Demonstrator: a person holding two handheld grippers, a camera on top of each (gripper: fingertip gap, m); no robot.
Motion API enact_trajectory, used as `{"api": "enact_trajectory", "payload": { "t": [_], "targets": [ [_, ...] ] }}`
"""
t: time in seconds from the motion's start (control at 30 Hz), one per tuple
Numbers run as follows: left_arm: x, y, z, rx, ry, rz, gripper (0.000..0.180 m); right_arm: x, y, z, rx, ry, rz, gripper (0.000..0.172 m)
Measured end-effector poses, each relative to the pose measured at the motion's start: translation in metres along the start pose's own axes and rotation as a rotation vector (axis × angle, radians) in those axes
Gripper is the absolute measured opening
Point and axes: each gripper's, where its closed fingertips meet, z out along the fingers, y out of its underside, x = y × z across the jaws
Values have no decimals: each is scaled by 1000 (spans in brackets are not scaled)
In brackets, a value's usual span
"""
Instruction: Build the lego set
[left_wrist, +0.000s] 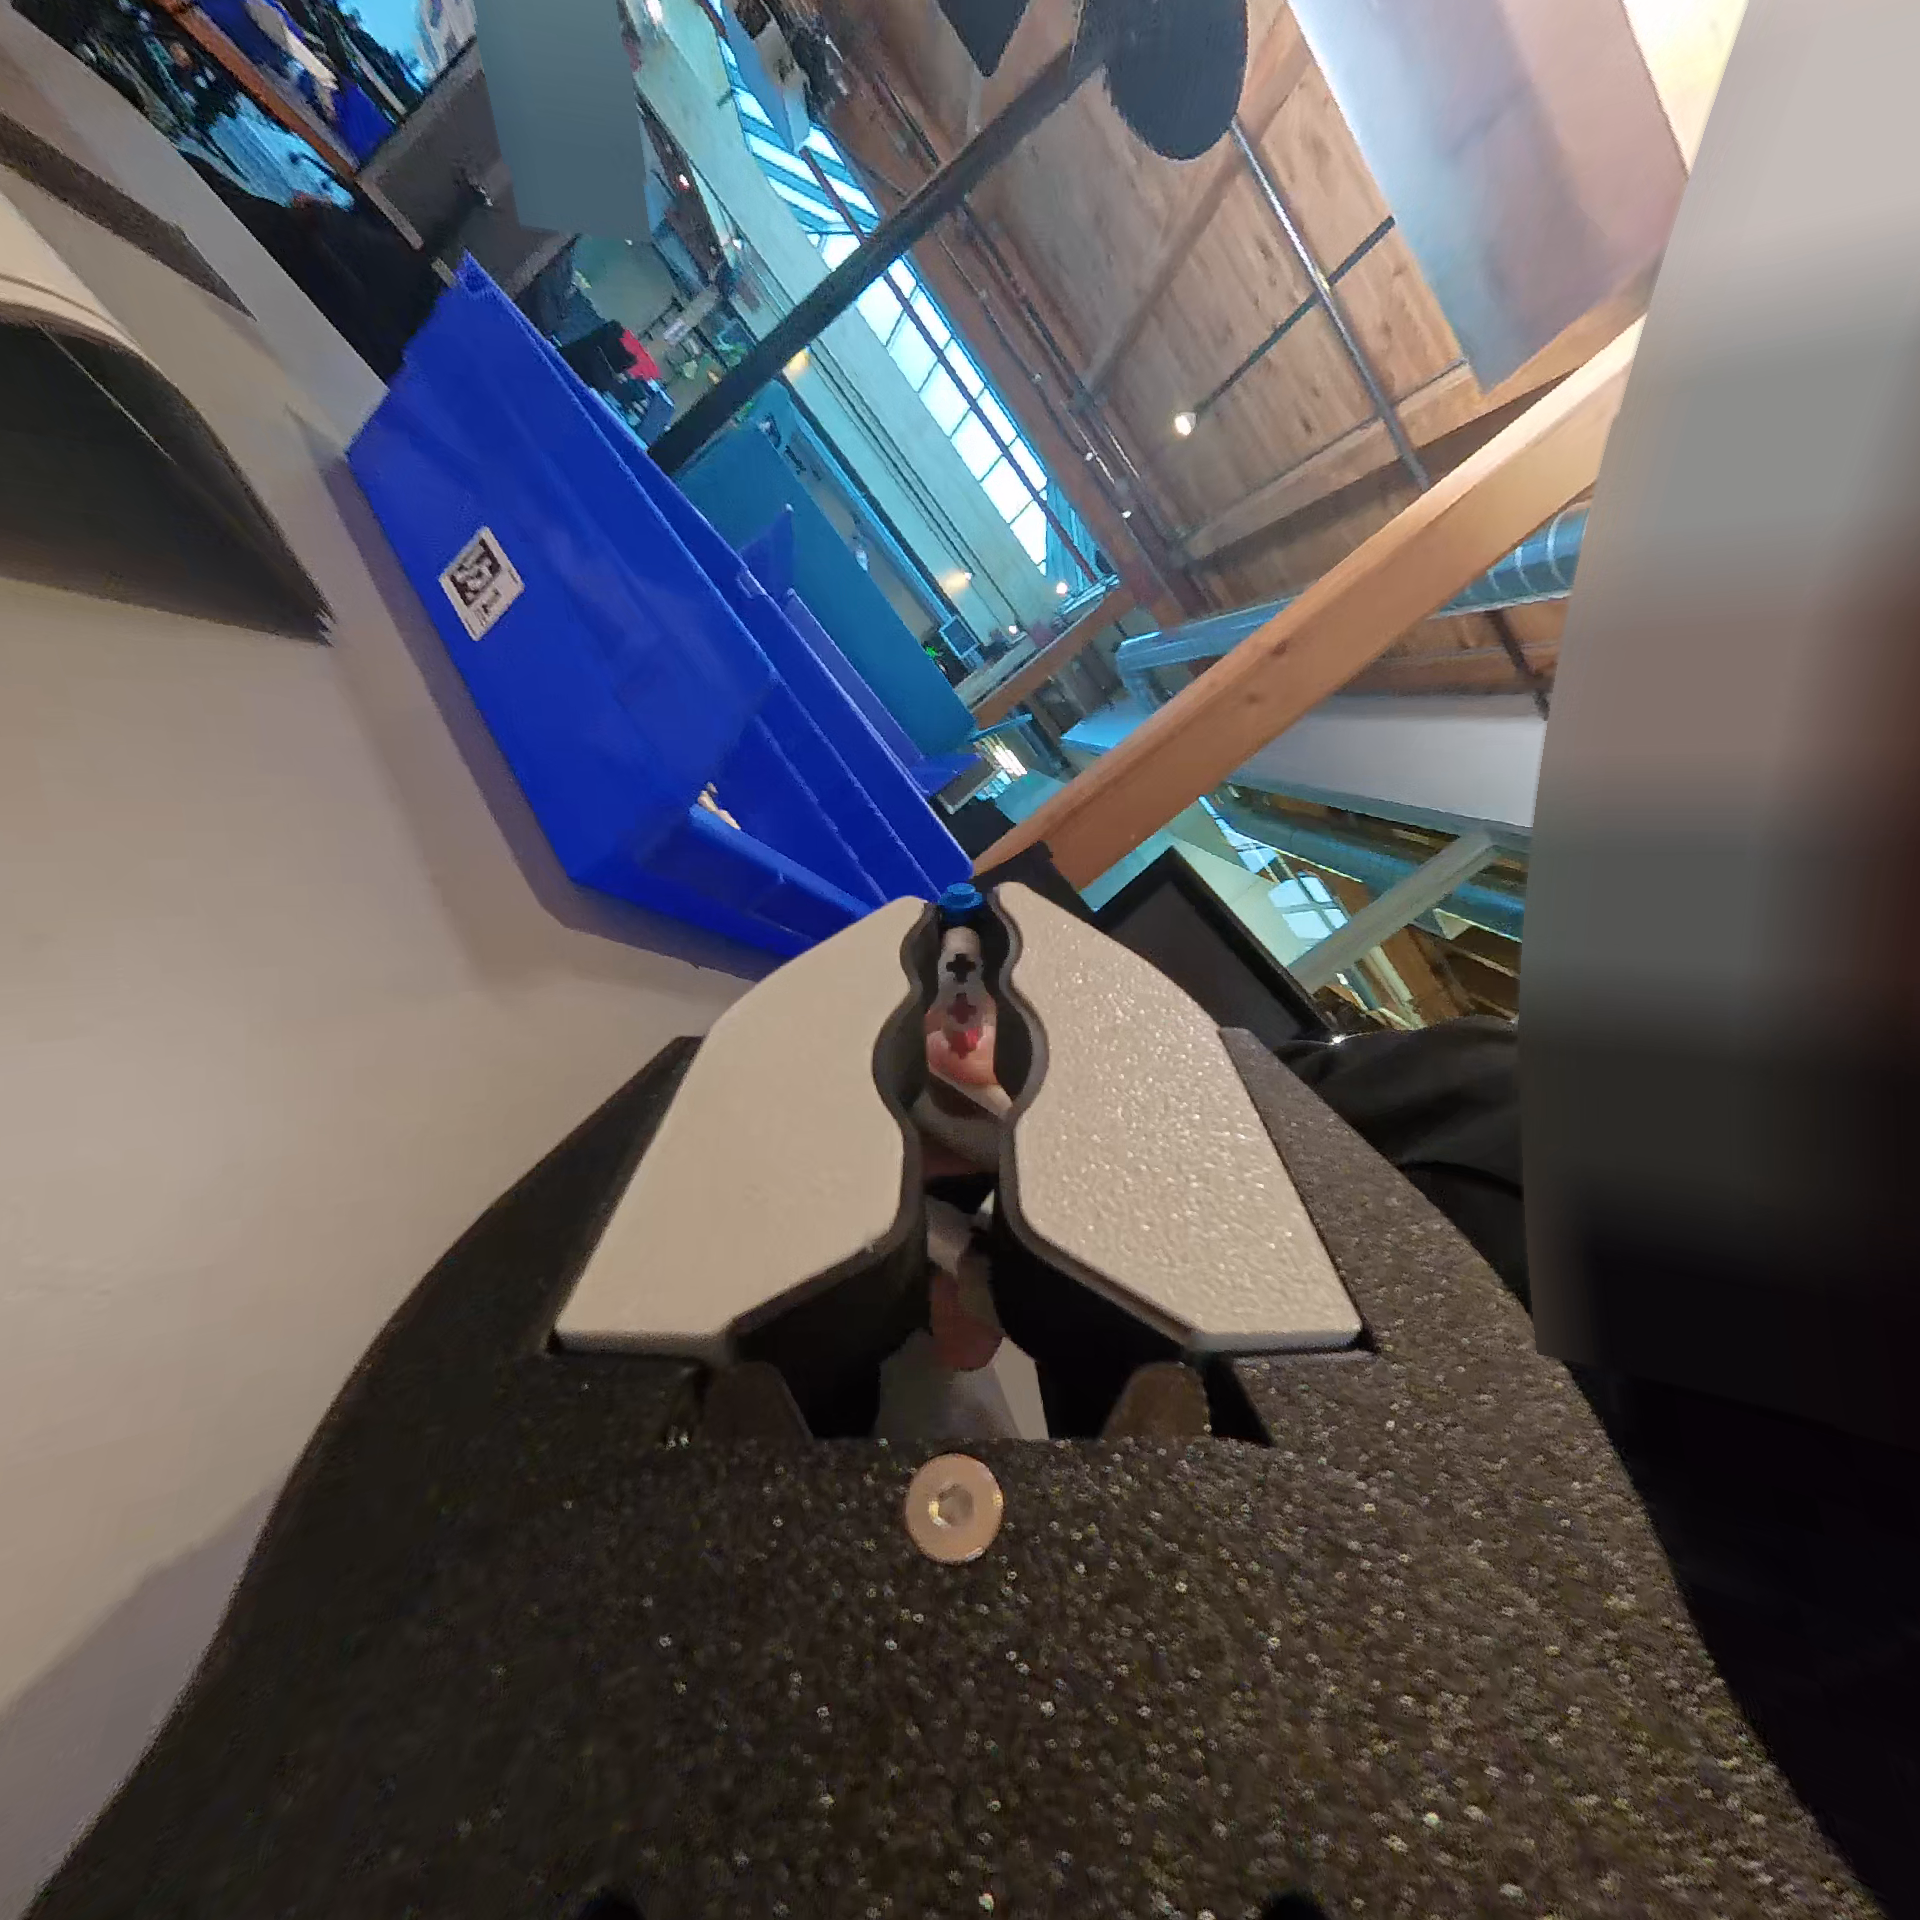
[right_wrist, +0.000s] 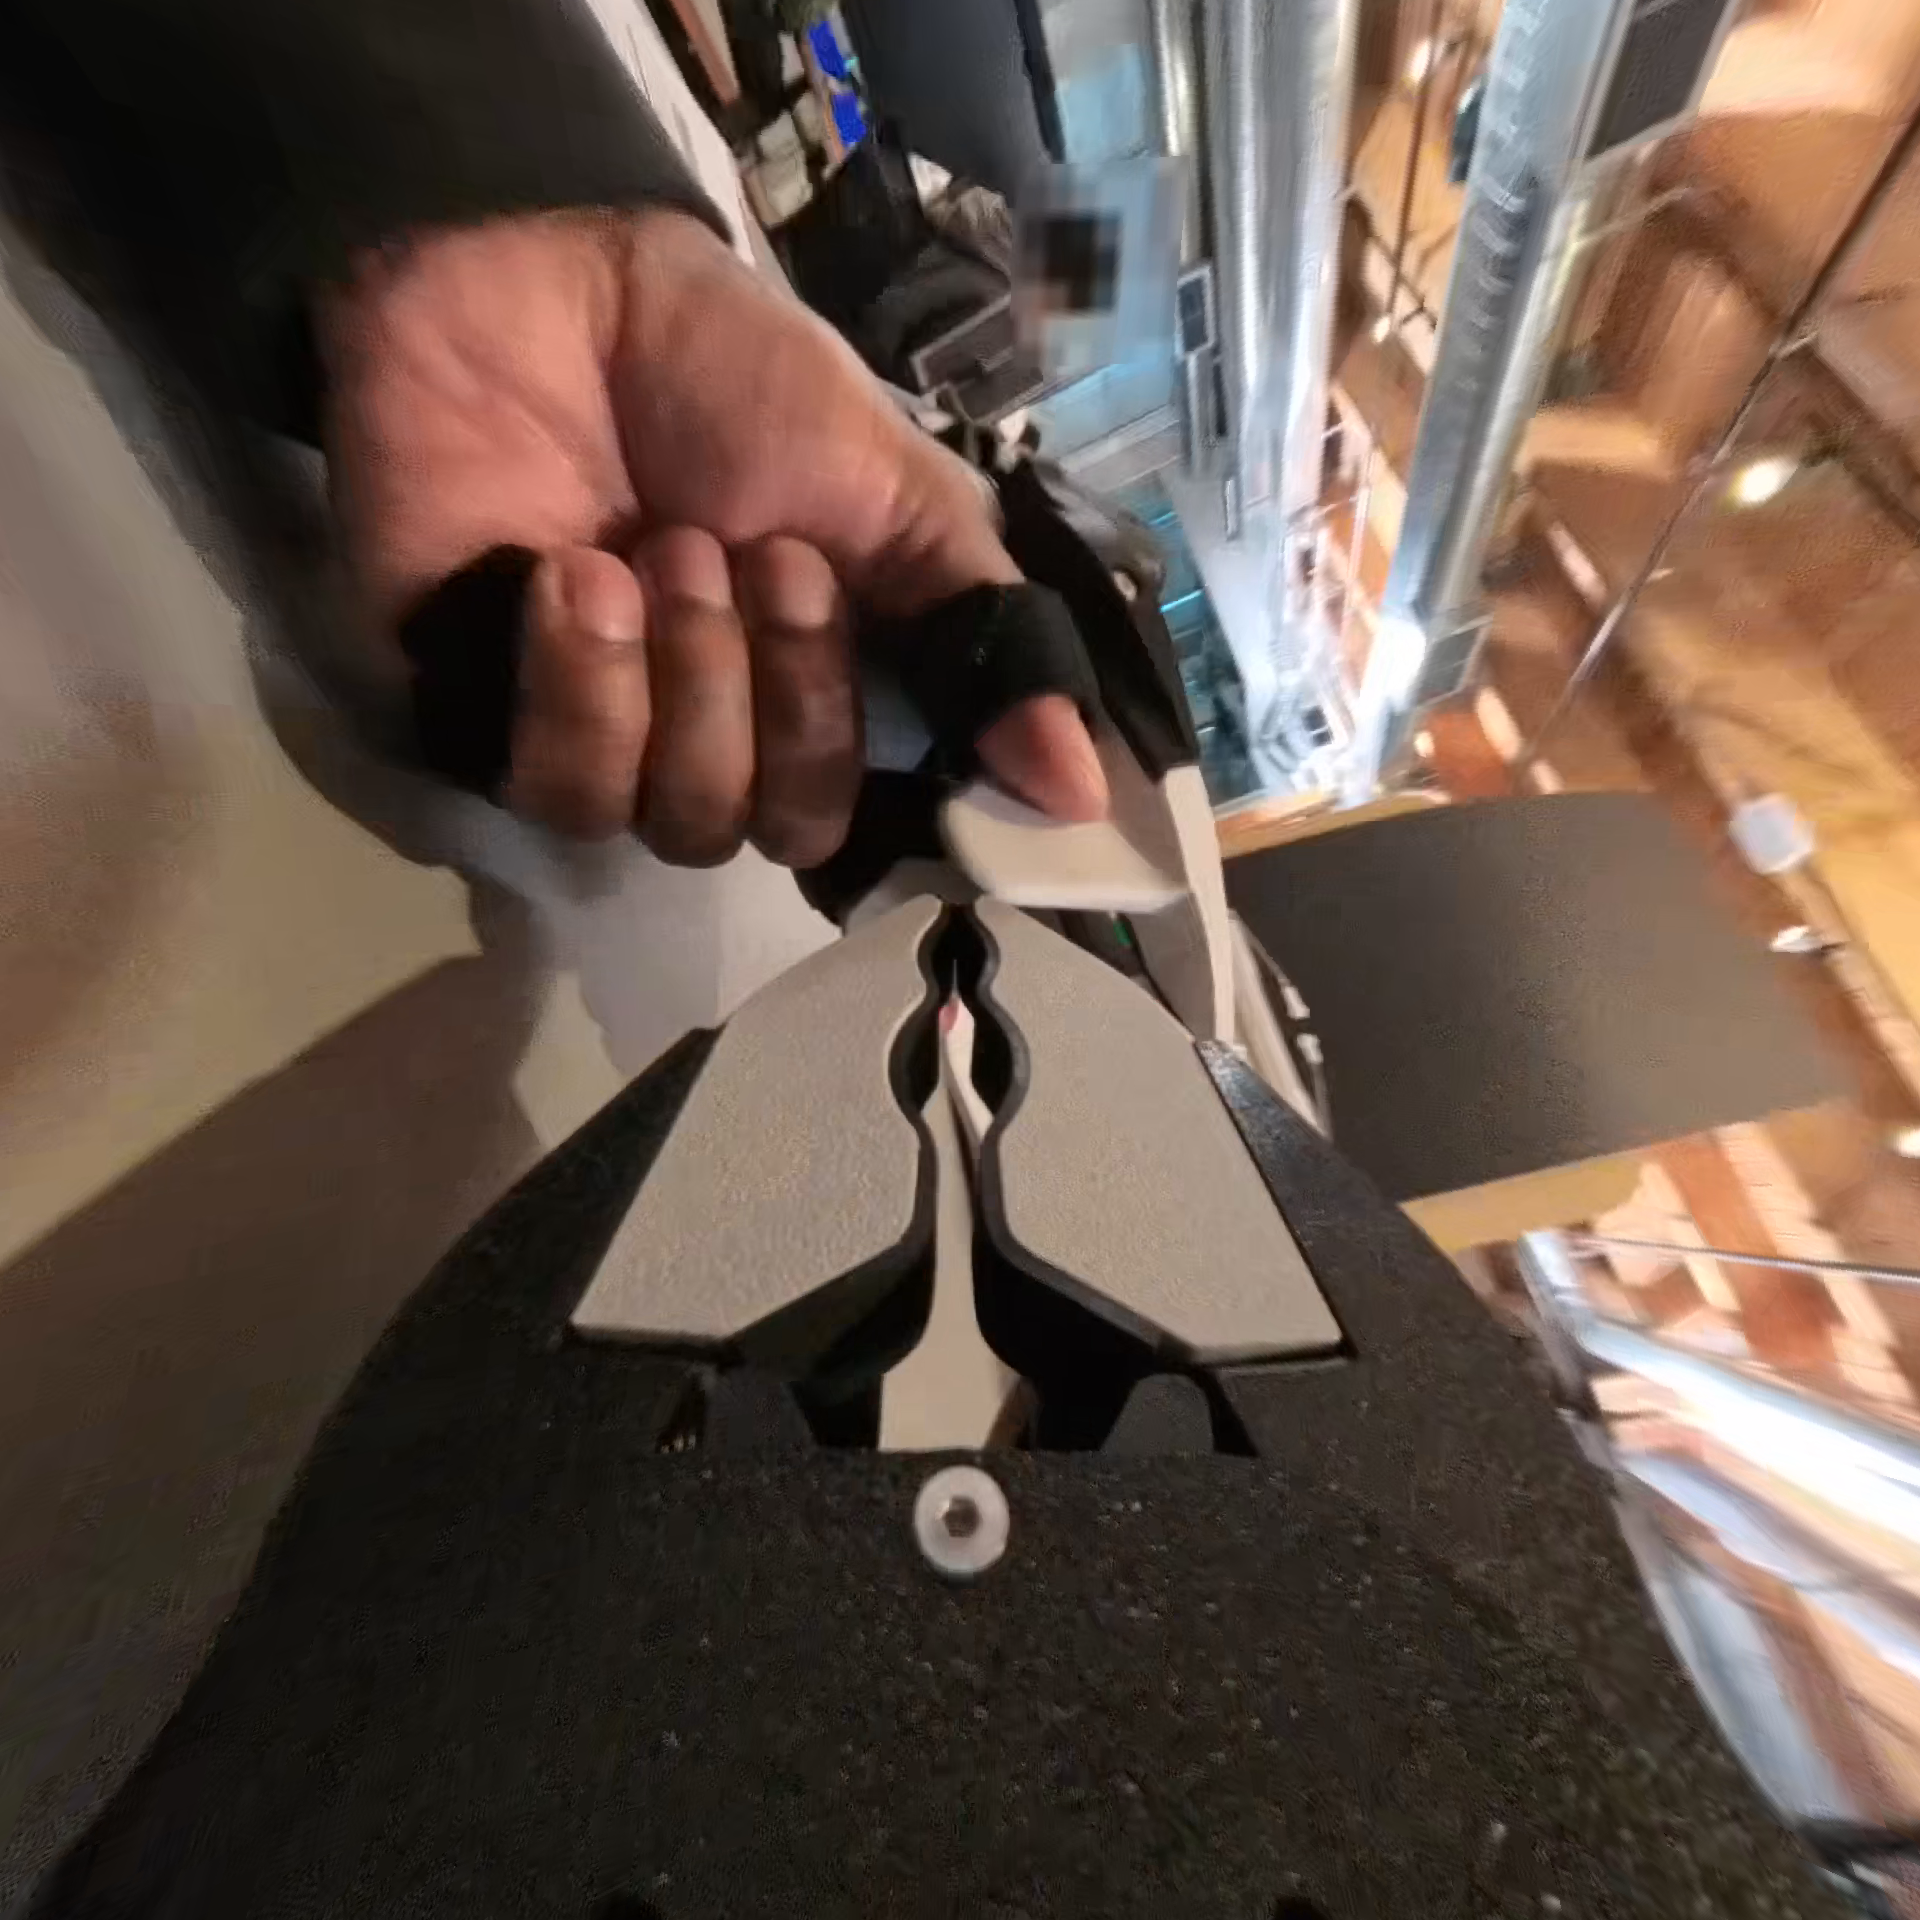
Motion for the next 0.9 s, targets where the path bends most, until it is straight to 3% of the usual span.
{"api": "enact_trajectory", "payload": {
  "t": [0.07, 0.17, 0.43, 0.6, 0.77, 0.9],
  "targets": [
    [-2, -4, -6, 18, -1, -15, 7, 2, 9, 0, 5, -80, 169, 0],
    [-3, -9, -8, 43, 17, -43, 7, 13, 30, -3, -17, -57, 286, 0],
    [9, -11, -8, 69, 156, -62, 8, 32, 32, 0, 137, -291, 1128, 15],
    [15, -15, -9, 84, 247, -64, 8, 36, 21, -5, 290, -526, 1527, 17],
    [30, -10, -8, 60, 362, -27, 8, 42, 9, -10, 428, -688, 1750, 18],
    [40, -5, -5, 40, 438, -1, 8, 42, -1, -14, 488, -788, 1806, 17]
  ]
}}
